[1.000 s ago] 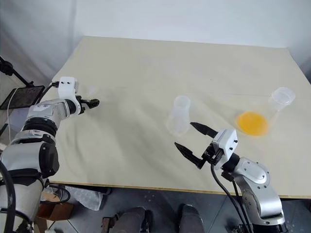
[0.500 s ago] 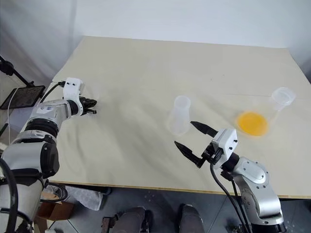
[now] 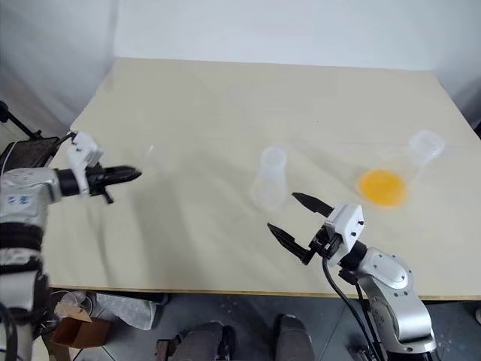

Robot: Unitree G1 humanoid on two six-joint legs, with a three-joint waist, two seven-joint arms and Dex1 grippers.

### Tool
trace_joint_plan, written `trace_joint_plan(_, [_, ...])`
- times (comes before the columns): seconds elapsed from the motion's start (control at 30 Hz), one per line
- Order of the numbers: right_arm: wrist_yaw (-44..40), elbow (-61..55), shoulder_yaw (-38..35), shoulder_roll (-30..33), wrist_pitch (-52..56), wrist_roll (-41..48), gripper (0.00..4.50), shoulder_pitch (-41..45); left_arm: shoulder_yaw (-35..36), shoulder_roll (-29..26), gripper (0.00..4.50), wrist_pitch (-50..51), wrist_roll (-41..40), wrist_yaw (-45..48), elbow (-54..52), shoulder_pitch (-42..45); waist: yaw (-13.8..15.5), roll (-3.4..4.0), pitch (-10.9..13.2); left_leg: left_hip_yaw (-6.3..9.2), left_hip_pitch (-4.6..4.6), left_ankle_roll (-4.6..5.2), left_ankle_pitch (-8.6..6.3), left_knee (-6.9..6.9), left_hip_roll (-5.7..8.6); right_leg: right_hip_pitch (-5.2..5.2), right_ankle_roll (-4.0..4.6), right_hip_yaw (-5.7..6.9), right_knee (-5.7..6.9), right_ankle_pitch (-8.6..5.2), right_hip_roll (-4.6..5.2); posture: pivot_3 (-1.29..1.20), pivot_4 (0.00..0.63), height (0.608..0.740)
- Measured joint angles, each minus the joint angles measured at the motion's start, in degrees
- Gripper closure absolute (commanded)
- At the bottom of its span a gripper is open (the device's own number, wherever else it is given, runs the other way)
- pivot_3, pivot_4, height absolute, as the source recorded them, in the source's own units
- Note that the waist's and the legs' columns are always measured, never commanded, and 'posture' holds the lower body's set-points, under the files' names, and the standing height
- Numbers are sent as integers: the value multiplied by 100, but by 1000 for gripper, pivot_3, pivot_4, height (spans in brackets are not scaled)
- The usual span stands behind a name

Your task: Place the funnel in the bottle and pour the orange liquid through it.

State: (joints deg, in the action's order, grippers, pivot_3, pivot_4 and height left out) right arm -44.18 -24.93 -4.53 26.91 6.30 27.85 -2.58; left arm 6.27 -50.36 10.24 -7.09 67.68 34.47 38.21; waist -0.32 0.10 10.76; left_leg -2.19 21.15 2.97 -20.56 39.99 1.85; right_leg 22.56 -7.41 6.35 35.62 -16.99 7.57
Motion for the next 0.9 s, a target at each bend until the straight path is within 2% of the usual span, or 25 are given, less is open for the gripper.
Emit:
trace_joint_plan(0.13, [-9, -54, -24, 14, 38, 41, 0, -53, -52, -538, 4436, -276, -12, 555, -891, -950, 43, 4, 2, 5, 1, 1, 1, 8, -3, -6, 4, -16, -4, -2, 2, 0, 150, 740])
trace_joint_plan(0.27, [-35, -98, -34, 125, 132, 91, 0, -68, 2, -691, 4436, -688, -57, 815, -942, -1493, 61, 6, 3, 10, 3, 1, 0, 8, -2, -7, 4, -34, -5, -2, 9, 0, 150, 740])
trace_joint_plan(0.37, [-58, -102, -37, 171, 163, 142, 0, -64, -40, -680, 4436, -1204, -48, 857, -783, -1471, 67, 6, 3, 10, 4, 1, 0, 5, -1, -4, 5, -33, -5, -2, 10, 0, 150, 740])
trace_joint_plan(0.53, [-67, -157, -46, 206, 252, 204, 0, -52, -231, -465, 2794, -1613, 83, 684, -226, -1111, 57, 6, 3, 0, 4, 2, 0, 4, -1, 0, 4, -10, 1, -2, 4, 0, 150, 740])
trace_joint_plan(0.7, [-68, -167, -59, 232, 259, 248, 0, -46, -152, -429, 1227, -1689, 30, 461, -468, -1291, 28, 6, 3, 1, 4, 3, 0, 0, -1, 3, 4, -11, 1, -2, 5, 0, 150, 740])
trace_joint_plan(0.77, [-70, -162, -67, 239, 261, 250, 0, -32, 11, -439, 1227, -1693, -61, 385, -705, -1553, 12, 6, 3, 1, 4, 2, -1, -2, -4, 3, 4, -17, 0, -2, 5, 0, 150, 740])
trace_joint_plan(0.9, [-79, -148, -71, 248, 261, 252, 0, -8, 767, -488, 1227, -1478, -475, 132, -1560, -2574, -6, 8, 4, 3, 4, -2, -3, -4, -15, 2, 7, -36, -7, -4, 11, 0, 150, 740])
